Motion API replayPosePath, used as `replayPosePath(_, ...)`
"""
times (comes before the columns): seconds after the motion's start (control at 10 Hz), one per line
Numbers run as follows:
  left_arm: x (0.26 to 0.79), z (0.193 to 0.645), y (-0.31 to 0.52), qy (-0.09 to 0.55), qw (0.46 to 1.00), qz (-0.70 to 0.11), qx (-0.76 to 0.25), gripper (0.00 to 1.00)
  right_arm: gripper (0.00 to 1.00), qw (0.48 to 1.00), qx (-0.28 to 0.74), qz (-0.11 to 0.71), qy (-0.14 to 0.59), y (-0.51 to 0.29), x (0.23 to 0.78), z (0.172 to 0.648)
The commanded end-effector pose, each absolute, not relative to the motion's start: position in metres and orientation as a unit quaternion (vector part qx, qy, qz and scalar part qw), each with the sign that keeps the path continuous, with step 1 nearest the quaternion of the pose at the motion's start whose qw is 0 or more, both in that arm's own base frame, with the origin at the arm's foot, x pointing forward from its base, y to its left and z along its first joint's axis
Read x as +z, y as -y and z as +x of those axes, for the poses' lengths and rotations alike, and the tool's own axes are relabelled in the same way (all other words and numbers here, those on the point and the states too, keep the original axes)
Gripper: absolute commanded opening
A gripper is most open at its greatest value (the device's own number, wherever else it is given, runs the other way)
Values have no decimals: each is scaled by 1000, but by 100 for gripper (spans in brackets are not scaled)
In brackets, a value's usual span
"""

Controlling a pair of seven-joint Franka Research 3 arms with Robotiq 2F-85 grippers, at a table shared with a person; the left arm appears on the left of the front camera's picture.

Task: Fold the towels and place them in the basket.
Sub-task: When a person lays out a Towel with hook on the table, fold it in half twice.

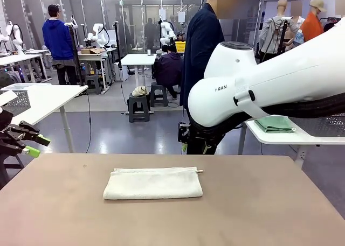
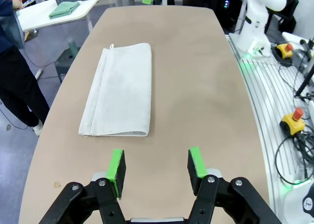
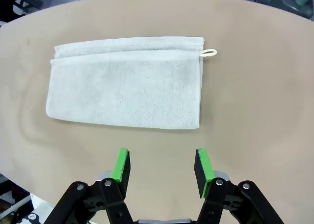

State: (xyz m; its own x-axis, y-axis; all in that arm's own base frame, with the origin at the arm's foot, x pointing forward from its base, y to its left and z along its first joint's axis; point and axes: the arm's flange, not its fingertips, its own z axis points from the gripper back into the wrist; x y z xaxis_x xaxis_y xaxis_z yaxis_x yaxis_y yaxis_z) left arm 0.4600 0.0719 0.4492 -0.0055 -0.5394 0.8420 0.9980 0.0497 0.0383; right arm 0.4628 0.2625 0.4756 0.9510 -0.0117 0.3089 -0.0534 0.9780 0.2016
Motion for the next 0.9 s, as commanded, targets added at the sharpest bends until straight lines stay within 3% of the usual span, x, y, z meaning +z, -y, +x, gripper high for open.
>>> replayPosePath(0.0, 449, 456, -71, 362, 629, -317, -610, 66, 67, 983, 17, 126, 135, -254, 468, 459)
replayPosePath(0.5, 449, 456, -71, 362, 629, -317, -610, 66, 67, 982, 10, 111, 151, -262, 474, 463)
replayPosePath(0.8, 449, 456, -71, 362, 629, -317, -610, 66, 67, 988, -28, 74, 131, -266, 427, 489)
